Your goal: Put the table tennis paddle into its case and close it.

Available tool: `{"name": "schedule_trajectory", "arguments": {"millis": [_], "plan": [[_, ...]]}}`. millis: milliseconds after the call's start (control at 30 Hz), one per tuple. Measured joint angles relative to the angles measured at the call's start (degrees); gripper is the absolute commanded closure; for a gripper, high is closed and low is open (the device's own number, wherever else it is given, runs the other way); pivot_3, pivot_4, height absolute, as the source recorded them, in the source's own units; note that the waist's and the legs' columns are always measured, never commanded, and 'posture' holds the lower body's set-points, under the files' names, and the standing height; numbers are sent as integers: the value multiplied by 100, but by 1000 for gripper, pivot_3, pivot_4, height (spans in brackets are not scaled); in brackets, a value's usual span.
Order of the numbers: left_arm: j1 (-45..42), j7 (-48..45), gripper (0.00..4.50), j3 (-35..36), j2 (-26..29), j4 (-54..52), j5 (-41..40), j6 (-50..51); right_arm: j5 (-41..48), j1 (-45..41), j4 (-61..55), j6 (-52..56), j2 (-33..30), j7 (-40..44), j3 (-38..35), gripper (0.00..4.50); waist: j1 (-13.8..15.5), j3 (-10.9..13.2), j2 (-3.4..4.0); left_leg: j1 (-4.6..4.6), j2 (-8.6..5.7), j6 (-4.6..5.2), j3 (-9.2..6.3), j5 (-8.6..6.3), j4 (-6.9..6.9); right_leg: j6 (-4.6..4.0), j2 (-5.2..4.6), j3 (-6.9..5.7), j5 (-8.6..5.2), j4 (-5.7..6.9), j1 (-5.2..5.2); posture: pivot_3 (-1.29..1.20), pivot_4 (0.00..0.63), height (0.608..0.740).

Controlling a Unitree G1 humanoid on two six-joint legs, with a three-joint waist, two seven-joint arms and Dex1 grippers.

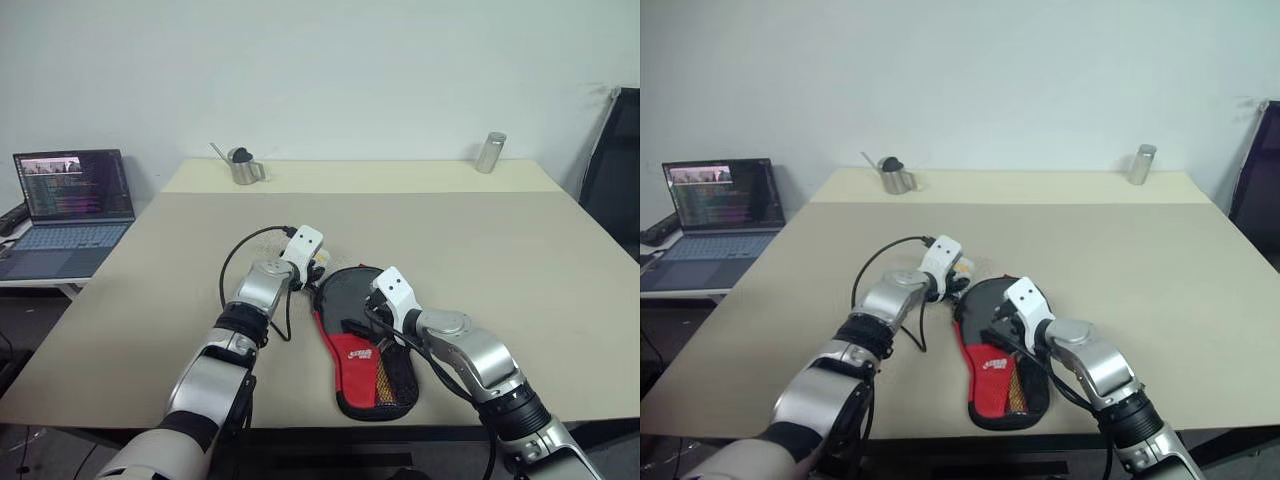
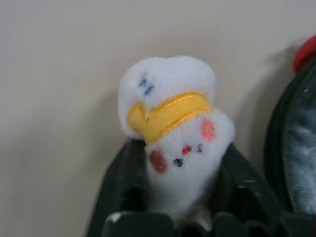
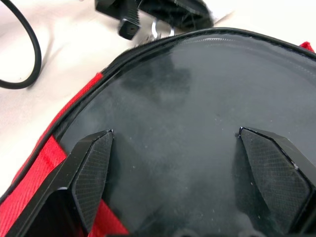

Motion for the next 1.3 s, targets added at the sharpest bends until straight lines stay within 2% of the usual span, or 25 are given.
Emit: {"name": "schedule_trajectory", "arguments": {"millis": [100,367,500,667,900,1167,1300], "plan": [[-343,311,4193,-61,17,700,257,-550,-40,0,-59,60,-20,57,43,0,1,0,0,-1,0,-1,-1,0,0,0,0,0,0,0,0,0,150,740],[-1103,649,4194,-606,-343,1962,1096,-1945,-72,15,-283,141,-53,373,322,0,-5,1,-1,-6,1,-1,2,0,-3,2,0,-2,-1,-17,-1,0,150,740],[-1255,820,4194,-872,-556,2243,1494,-2207,-115,15,-357,170,-67,504,409,0,-4,1,-2,-6,0,0,2,-1,-4,3,1,-3,-2,-17,-1,0,150,740],[-1400,1160,4195,-1084,-699,2411,1896,-2289,-119,81,-572,299,-97,621,507,0,-1,2,-3,-8,0,1,0,-1,-4,6,2,-4,-3,-18,-1,0,150,740],[-1489,2183,4195,-1579,-906,2565,2669,-2284,-104,269,-995,596,-121,642,549,0,20,3,-5,-10,-1,2,-2,-1,-4,7,2,-6,-4,-20,-1,0,150,740],[-1640,3222,4195,-2144,-1523,2646,3386,-2642,-56,419,-1295,901,-45,599,492,0,65,7,-9,-13,-1,1,-4,-2,-7,10,1,-8,-6,-23,-1,0,150,740],[-1688,3344,4195,-2378,-1801,2652,3639,-2923,14,503,-1397,980,17,559,498,0,80,8,-9,-14,-2,0,-1,-2,-8,13,-1,-8,-7,-26,0,0,150,740]]}}
